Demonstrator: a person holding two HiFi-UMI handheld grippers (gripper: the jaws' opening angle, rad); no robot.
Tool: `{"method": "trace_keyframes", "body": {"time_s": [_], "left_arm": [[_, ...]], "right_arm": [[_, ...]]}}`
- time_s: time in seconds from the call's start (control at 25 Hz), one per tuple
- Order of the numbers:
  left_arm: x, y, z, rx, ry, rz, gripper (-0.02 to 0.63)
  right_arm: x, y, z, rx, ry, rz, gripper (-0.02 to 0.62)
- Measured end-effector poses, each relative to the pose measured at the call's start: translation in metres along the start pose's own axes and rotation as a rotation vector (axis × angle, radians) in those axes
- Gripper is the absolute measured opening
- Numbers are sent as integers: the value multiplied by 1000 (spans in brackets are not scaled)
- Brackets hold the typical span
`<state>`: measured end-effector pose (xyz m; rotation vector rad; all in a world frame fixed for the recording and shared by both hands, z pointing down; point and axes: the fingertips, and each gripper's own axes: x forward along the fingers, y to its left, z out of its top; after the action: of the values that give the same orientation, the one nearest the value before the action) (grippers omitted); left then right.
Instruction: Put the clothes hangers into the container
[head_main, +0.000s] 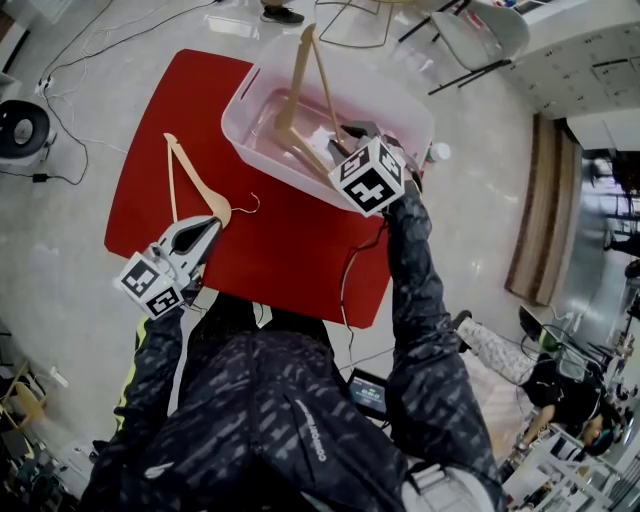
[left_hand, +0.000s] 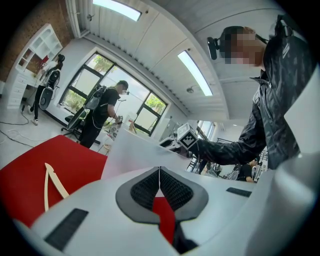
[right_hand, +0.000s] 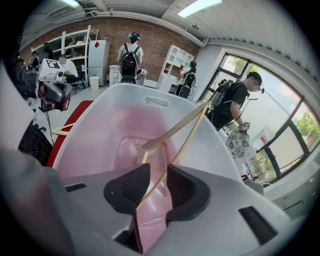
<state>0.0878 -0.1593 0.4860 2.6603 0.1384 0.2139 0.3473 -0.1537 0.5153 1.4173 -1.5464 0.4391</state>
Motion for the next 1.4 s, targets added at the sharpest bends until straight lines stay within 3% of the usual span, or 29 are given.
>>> {"method": "trace_keyframes", "body": {"time_s": [0.08,0.2,0.8,1.4], "left_arm": [[2,-3,4,15,0,-5,12],[6,-4,10,32,-2,2,12],[5,-35,39,58,-60,88,11],[6,-88,54,63,-135,132,11]], "right_arm": [[-9,-9,8,9,-36,-53,45],[-23,-14,21,34,-93,-73,29],[-96,20,37,16,-208,-57,15],[-159,85,40,-40,-312,11,15]]}}
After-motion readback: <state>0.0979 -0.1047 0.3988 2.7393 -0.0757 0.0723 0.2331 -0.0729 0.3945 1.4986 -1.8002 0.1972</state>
